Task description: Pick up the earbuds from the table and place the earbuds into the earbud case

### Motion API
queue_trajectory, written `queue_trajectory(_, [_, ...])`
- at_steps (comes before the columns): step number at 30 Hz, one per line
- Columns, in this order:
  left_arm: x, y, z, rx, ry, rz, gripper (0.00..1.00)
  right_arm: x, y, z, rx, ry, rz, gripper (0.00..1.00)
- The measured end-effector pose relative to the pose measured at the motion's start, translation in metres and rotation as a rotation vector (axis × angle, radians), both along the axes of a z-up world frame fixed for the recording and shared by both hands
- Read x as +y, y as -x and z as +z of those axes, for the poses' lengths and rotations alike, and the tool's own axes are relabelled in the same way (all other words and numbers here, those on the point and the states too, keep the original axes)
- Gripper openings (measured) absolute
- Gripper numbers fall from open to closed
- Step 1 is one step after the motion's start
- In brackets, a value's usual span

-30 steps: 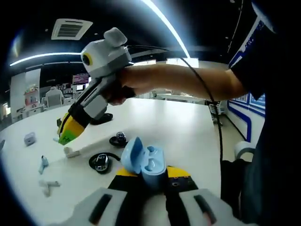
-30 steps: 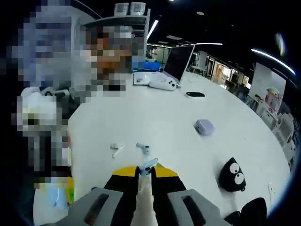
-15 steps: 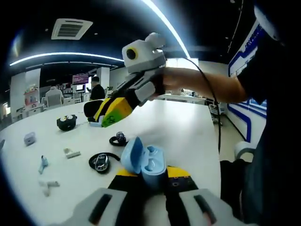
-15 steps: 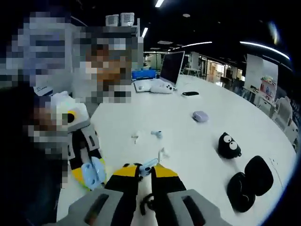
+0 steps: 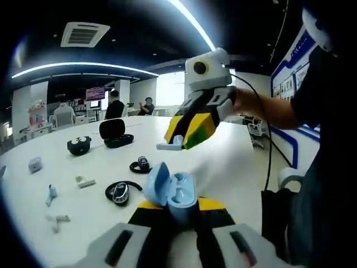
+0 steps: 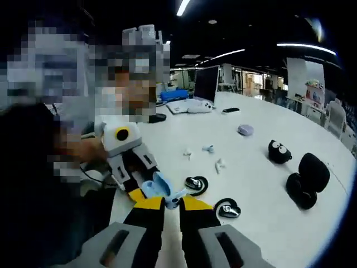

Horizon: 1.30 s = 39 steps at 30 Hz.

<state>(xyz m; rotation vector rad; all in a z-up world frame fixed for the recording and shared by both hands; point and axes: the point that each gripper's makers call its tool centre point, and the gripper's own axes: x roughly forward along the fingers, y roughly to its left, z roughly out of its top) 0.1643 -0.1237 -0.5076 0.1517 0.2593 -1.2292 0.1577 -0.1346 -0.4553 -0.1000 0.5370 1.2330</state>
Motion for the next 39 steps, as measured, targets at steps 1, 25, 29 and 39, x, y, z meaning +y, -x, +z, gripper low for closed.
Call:
queue_trajectory(1, [0.0, 0.0, 0.0, -0.001, 0.0, 0.0, 0.19, 0.001, 0.004, 0.001, 0.025, -0.017, -0.001, 0.1])
queue_trajectory(25, [-0.002, -0.001, 0.004, -0.117, -0.076, -0.002, 0.19, 0.031, 0.026, -0.002, 0.462, -0.217, -0.015, 0.1])
queue_trajectory(29, [-0.003, 0.0, 0.005, -0.189, -0.125, -0.019, 0.19, 0.031, 0.027, -0.005, 0.504, -0.239, -0.025, 0.1])
queue_trajectory(39, [-0.007, 0.004, 0.007, -0.342, -0.234, -0.088, 0.19, 0.028, 0.03, -0.007, 0.621, -0.318, -0.026, 0.1])
